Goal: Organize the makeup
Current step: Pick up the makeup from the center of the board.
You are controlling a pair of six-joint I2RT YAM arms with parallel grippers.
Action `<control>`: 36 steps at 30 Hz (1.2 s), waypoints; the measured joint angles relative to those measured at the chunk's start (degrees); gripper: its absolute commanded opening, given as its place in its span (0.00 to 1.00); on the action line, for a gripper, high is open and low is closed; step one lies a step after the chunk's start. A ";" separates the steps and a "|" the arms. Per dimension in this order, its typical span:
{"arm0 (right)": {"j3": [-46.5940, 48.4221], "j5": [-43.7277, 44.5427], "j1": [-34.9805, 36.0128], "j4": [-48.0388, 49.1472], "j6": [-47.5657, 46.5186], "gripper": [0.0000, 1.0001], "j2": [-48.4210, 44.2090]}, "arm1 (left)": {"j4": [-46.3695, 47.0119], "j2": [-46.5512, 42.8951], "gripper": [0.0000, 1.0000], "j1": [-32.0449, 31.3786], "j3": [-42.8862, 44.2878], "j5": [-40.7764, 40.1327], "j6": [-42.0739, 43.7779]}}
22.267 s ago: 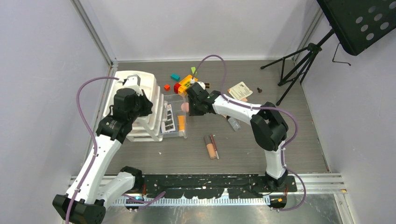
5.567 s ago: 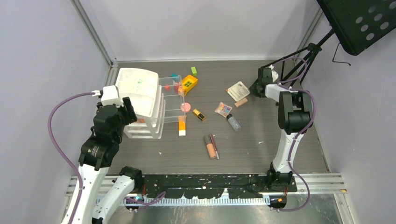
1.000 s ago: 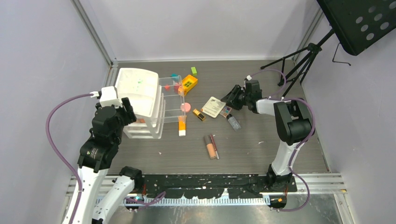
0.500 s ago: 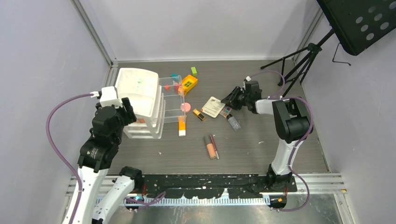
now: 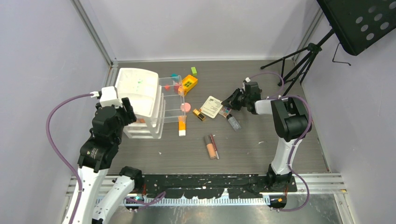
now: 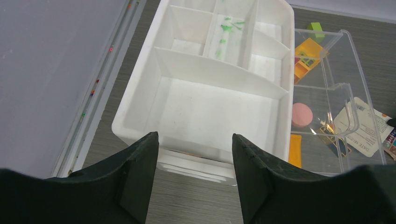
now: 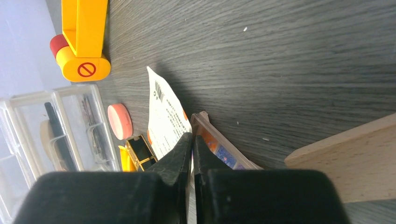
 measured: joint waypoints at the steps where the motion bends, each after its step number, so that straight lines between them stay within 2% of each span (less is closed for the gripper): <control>1: -0.15 -0.09 0.00 0.24 0.07 0.03 0.02 | 0.02 0.00 0.61 0.00 0.00 0.00 0.00; 10: -0.15 -0.42 0.02 -0.52 1.36 0.00 -1.66 | 0.02 0.00 0.61 0.00 0.00 0.00 0.00; 19: 5.88 3.58 1.99 -6.78 -1.31 0.00 -16.68 | 0.00 0.00 0.61 0.00 0.00 -0.02 0.00; 25: 11.13 8.09 6.14 -12.50 -5.22 0.00 -24.68 | 0.00 0.00 0.61 0.00 0.00 -0.02 0.00; 36: 21.53 13.16 17.81 -20.74 -8.28 0.00 -27.56 | 0.00 -0.02 0.60 0.00 0.00 -0.04 0.00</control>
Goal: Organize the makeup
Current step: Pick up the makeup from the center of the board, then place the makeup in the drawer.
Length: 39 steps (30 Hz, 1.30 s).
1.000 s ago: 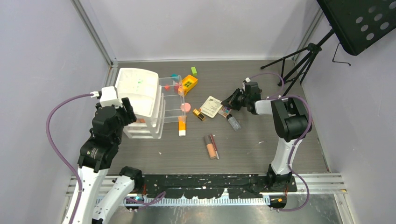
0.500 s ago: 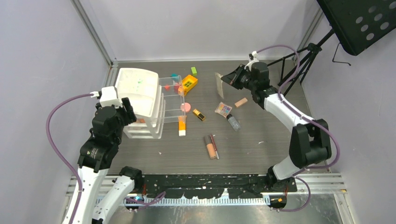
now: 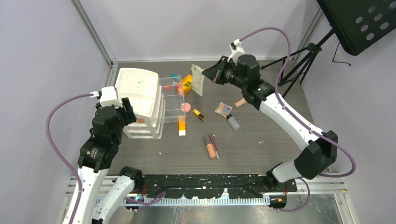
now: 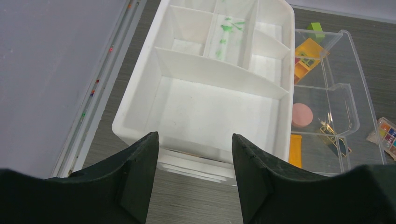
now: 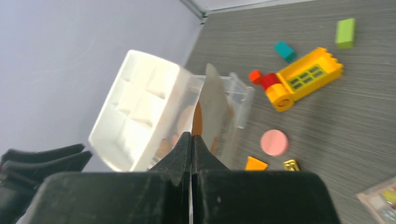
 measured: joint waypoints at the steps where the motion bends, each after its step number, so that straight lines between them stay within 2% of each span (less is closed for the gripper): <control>1: 1.05 0.15 1.16 -0.26 -0.15 0.00 0.00 | 0.00 0.00 0.60 0.00 0.00 0.00 0.00; 10: 6.43 0.37 8.11 -0.83 0.11 0.00 0.83 | 0.00 0.00 0.60 0.00 0.00 0.00 0.00; 22: 9.33 0.33 15.10 -0.61 0.57 0.01 8.87 | 0.00 -0.02 0.60 0.00 -0.02 0.00 0.00; 39: 14.43 1.07 17.79 -1.92 1.55 0.01 19.85 | 0.00 -0.87 0.60 0.13 0.00 -0.04 0.00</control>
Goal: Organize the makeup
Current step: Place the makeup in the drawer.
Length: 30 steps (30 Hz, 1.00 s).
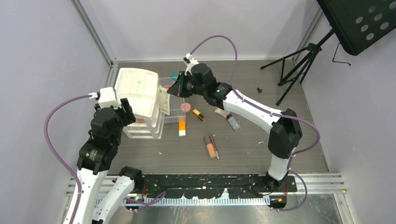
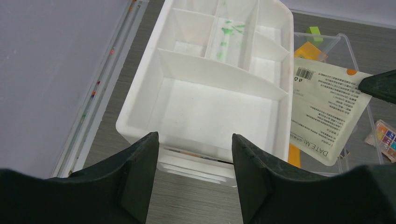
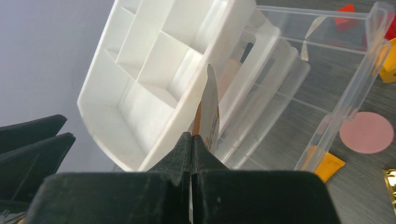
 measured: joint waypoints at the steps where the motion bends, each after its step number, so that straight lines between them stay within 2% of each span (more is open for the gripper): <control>1: 0.59 0.72 0.00 -0.48 -0.39 0.00 0.50 | 0.00 -0.02 0.60 0.00 0.00 0.00 0.00; 7: 4.87 5.33 0.00 -3.63 -3.74 0.02 4.35 | 0.00 -0.02 0.60 0.02 -0.02 0.02 0.00; 10: 7.34 7.74 0.00 -5.33 -5.86 0.13 7.04 | 0.00 -0.02 0.60 0.02 -0.02 0.02 0.00; 13: 8.74 10.95 0.00 -7.02 -7.96 0.29 8.85 | 0.00 -0.02 0.61 0.02 0.00 0.00 0.00; 17: 9.77 15.23 0.00 -9.88 -11.02 0.41 9.11 | 0.00 -0.02 0.61 0.02 0.00 0.00 0.00; 21: 10.64 18.10 -0.09 -10.78 -13.44 0.57 8.44 | 0.00 0.09 0.60 0.02 0.00 0.02 0.00; 30: 9.66 21.51 -1.20 -14.91 -17.49 0.58 1.33 | 0.00 0.74 0.60 0.02 0.00 0.02 0.00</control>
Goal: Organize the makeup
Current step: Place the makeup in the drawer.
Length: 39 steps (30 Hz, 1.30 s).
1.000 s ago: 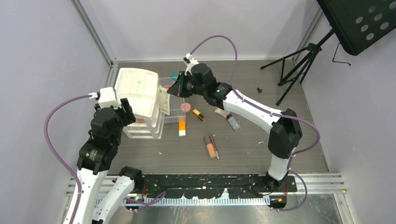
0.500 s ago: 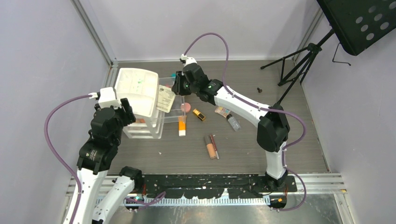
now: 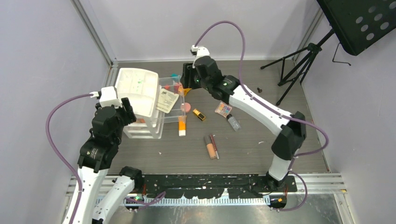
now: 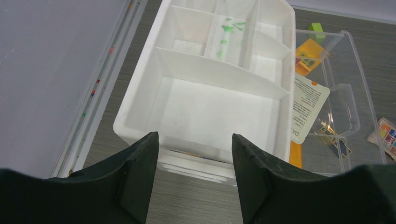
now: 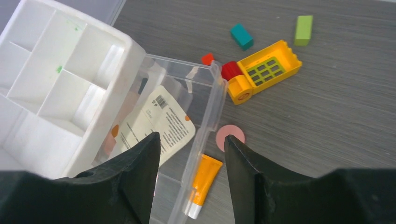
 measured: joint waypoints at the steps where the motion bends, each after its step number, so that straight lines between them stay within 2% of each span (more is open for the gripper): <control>1: -1.01 0.57 -0.20 -0.24 -0.37 0.58 -1.84 | 0.02 0.04 0.61 0.00 0.00 0.00 0.00; 8: -8.87 5.73 -3.19 -4.66 -1.86 0.59 -14.95 | 0.02 0.04 0.59 0.02 0.00 0.00 0.00; 16: -24.33 6.99 -8.57 -7.91 -0.42 0.60 -25.09 | 0.00 -0.50 0.57 0.37 -0.02 -0.20 0.02; 25: -33.27 0.20 -9.57 -7.85 -0.13 0.61 -24.55 | 0.24 -2.19 0.56 1.07 -0.44 0.66 0.07; 39: -37.38 -4.68 -9.70 -1.49 -0.33 0.61 -13.60 | 3.78 -9.03 0.61 2.58 -1.86 4.59 0.90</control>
